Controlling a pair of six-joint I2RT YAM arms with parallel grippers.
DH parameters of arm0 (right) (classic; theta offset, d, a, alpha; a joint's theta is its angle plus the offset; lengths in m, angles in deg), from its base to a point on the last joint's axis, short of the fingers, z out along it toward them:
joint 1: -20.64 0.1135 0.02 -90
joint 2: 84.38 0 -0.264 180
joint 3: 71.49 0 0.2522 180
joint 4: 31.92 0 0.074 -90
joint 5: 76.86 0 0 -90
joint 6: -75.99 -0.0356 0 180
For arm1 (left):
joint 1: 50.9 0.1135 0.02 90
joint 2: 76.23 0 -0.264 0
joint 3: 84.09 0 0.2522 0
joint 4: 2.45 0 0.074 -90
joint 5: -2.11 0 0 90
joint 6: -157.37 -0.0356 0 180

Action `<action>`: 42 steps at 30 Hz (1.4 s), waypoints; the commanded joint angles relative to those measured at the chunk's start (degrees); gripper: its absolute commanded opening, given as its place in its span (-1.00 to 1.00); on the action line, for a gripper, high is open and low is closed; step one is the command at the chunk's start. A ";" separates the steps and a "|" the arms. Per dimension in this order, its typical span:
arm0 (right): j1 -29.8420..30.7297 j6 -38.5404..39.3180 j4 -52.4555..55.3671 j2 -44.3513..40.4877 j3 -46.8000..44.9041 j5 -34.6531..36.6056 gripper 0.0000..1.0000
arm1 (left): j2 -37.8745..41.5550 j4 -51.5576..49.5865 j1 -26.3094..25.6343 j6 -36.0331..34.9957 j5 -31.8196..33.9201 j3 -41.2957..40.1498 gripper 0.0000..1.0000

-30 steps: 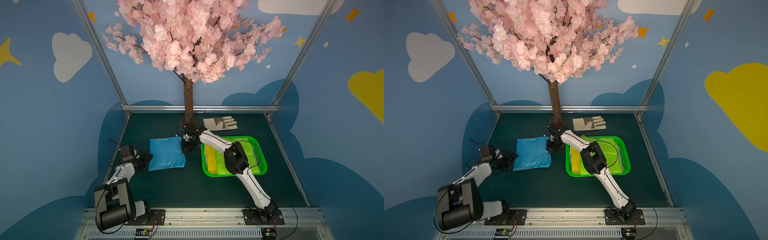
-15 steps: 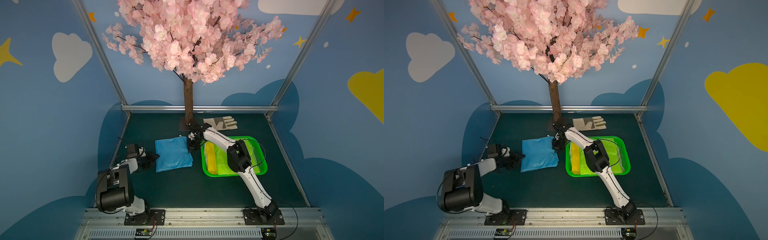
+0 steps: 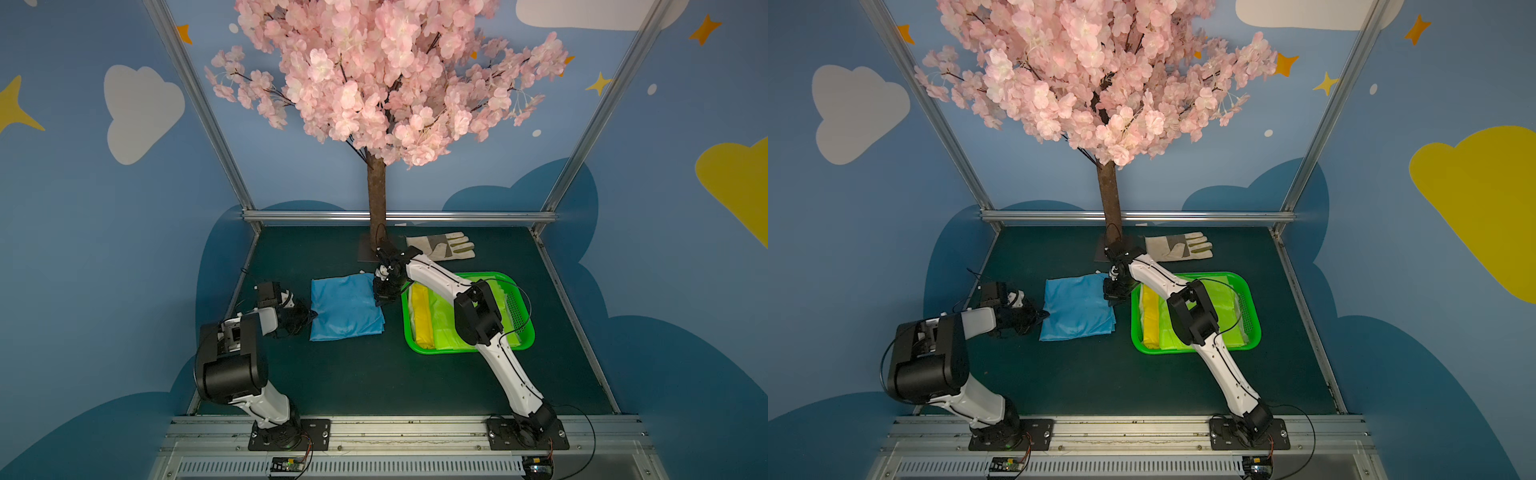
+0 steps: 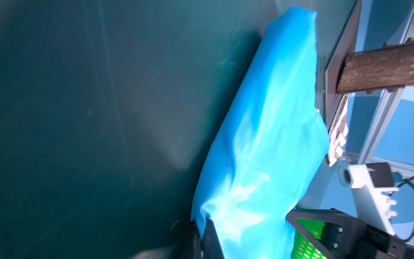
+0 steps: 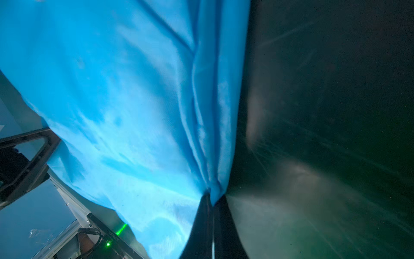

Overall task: Put the folded raincoat in the basket
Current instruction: Pick up the raincoat from the center of the board, then place the raincoat in the basket.

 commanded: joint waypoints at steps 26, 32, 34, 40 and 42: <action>-28.15 13.96 13.94 -52.34 -33.08 -8.84 -1.00 | 22.14 -20.50 -38.90 28.02 17.53 19.84 -0.96; -41.95 17.71 18.33 -56.29 -40.00 -2.93 -1.00 | 1.67 -20.49 -54.01 28.97 22.23 34.97 -0.96; -43.42 17.66 18.60 -57.04 -40.99 0.36 -1.00 | -3.17 -22.10 -56.72 29.20 23.25 39.63 -0.96; -44.42 17.42 20.68 -56.02 -43.00 8.90 -1.00 | -11.58 -23.28 -61.41 29.11 24.38 47.11 -0.95; -43.95 17.04 21.06 -55.57 -43.74 11.38 -1.00 | -13.76 -23.41 -62.47 29.06 24.15 48.57 -0.96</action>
